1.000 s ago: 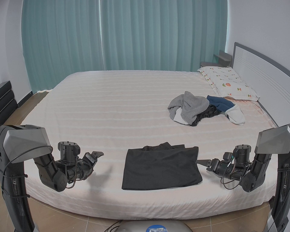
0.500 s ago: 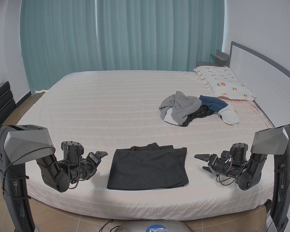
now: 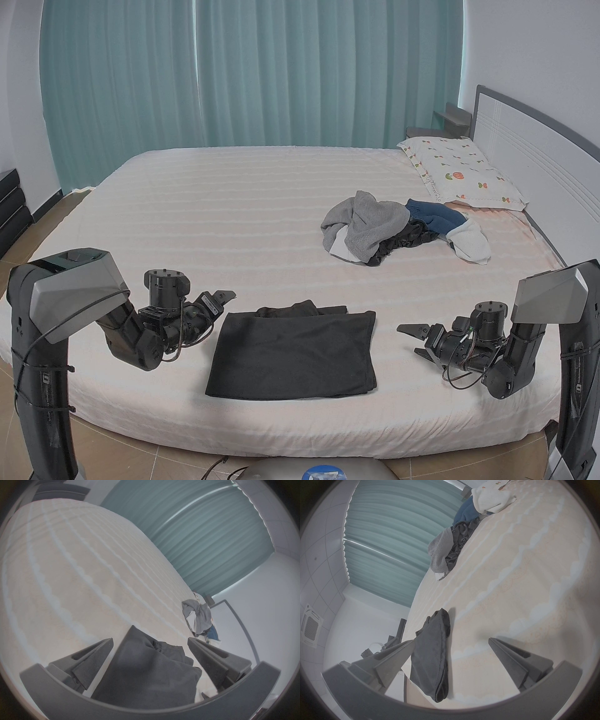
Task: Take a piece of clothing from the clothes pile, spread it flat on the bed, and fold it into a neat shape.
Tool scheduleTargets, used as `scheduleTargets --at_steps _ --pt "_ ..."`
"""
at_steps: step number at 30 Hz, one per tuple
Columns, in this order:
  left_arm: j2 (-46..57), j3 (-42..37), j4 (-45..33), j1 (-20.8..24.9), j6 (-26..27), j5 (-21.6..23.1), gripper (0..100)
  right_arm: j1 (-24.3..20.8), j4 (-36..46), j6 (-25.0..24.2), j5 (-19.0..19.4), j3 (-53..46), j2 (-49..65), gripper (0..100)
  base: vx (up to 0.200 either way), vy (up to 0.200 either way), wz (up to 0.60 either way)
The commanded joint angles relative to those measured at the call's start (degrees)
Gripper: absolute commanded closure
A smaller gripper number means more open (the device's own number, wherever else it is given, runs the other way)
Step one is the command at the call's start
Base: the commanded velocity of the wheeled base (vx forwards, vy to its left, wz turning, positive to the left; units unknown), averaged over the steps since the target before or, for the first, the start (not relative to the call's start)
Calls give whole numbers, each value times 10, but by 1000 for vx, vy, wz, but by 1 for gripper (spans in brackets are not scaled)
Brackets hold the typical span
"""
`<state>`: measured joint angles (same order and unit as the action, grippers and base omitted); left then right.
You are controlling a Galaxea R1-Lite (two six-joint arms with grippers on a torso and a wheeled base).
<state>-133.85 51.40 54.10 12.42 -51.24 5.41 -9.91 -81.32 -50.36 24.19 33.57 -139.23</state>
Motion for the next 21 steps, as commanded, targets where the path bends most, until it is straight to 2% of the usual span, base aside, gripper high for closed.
scheduleTargets --at_steps 1,5,9,17,18,20,21 --pt "-69 59 -8 7 49 -1 0 -1 -1 1 0 0 -7 0 0 0 0" --pt "-109 95 -4 14 89 -6 0 -2 -1 1 0 0 -7 0 0 0 0" --pt "-117 118 -9 23 90 -16 0 -2 -1 2 0 -1 -7 0 0 0 0" --pt "-120 114 -6 22 89 -21 0 -2 -1 2 0 0 -7 0 0 0 0" --pt "-120 115 -6 22 89 -27 100 -2 -1 2 0 0 -7 0 0 0 0" --pt "-120 116 -5 22 89 -35 100 -2 -1 2 0 0 -7 0 0 0 0" --pt "-121 117 -5 22 89 -52 100 -2 -1 3 0 0 -7 0 0 0 0"
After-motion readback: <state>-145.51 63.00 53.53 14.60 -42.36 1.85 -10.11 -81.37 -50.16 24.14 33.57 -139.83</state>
